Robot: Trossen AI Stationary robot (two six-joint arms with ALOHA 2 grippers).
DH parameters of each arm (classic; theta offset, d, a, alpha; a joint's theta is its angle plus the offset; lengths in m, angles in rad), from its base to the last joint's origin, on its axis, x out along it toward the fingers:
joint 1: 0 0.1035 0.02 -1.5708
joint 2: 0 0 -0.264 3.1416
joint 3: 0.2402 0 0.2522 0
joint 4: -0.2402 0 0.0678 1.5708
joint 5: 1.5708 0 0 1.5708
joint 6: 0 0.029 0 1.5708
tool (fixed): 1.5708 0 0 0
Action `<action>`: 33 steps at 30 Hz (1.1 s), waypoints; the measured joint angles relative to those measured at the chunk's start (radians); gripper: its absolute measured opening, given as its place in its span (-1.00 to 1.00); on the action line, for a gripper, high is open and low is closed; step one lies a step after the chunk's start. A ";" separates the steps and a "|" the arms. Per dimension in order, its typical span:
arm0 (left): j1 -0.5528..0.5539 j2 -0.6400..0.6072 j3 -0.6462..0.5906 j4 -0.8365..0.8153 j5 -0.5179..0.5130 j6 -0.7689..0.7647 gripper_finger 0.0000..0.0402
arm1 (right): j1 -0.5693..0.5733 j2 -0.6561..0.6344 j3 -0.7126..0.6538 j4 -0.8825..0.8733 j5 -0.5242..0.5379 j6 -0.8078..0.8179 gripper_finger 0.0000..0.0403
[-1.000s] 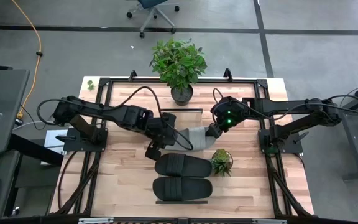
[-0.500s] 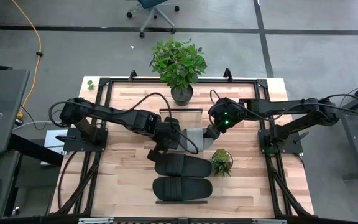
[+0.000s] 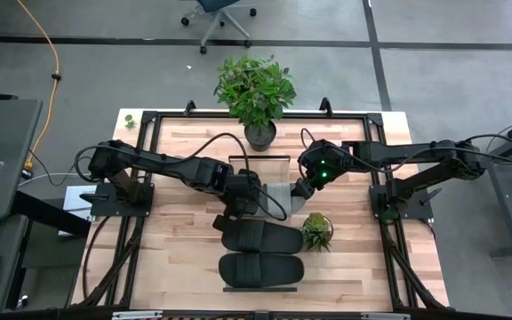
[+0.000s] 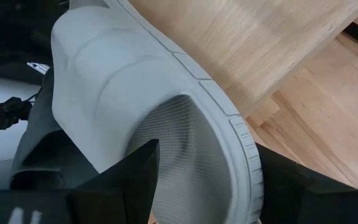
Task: Pick and place slides into the shelf
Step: Put the bottom gray slide into the shelf
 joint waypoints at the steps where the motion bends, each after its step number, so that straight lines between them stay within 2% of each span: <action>1: 0.000 0.000 0.000 0.000 0.000 0.000 -0.72 | 0.000 0.000 0.000 0.000 0.002 0.000 0.06; 15: 0.000 0.002 -0.002 0.000 0.015 -0.003 -0.72 | -0.002 -0.014 0.000 -0.032 0.068 -0.011 0.06; 24: 0.000 0.003 -0.003 0.001 0.016 -0.004 -0.72 | -0.003 -0.097 0.000 -0.128 0.198 0.006 0.06; 28: 0.000 0.003 -0.003 0.001 0.017 -0.003 -0.72 | -0.003 -0.130 0.001 -0.120 0.253 0.016 0.06; 33: 0.000 0.003 -0.003 0.004 0.014 -0.004 -0.72 | -0.002 -0.127 0.001 -0.116 0.270 0.016 0.06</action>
